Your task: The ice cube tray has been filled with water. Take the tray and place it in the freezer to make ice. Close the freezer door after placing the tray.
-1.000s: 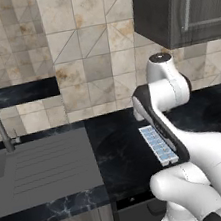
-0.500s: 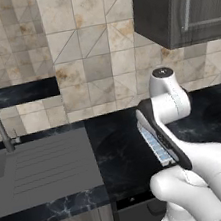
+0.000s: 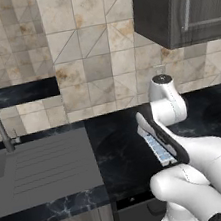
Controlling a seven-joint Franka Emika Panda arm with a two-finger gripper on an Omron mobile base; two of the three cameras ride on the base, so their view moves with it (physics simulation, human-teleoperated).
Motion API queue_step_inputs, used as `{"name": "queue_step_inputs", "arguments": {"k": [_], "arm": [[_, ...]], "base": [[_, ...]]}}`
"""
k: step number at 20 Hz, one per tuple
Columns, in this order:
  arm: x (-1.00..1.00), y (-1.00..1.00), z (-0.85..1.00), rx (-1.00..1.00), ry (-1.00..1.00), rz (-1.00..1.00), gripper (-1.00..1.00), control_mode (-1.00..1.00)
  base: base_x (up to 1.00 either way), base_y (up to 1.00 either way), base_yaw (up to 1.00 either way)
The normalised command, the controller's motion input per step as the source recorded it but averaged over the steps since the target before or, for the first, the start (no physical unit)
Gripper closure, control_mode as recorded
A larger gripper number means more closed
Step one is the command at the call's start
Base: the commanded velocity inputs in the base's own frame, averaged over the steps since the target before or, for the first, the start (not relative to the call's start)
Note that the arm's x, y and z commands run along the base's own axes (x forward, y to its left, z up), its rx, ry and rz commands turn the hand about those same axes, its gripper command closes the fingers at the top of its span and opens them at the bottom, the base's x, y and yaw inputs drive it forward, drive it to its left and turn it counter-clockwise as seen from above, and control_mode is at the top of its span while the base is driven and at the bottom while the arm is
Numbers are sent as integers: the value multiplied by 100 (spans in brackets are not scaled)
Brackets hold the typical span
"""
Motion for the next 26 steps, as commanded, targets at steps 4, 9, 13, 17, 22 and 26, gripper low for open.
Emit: {"name": "queue_step_inputs", "arguments": {"k": [4, 9, 13, 17, 22, 26], "arm": [[19, -7, -22, 0, 1, 0, -100, -100], [48, 0, -21, 0, 0, 0, -100, -100], [51, 0, -21, 0, 0, 0, -100, -100], [54, 0, -23, 0, 0, 1, -100, -100], [58, 0, -28, 0, 6, 2, -100, -100], [64, 0, -32, 0, 12, 5, -100, -100]], "base": [[0, 0, 0], [0, 0, 0], [0, 0, 0], [0, 0, 0], [0, 0, 0], [0, 0, 0]]}}
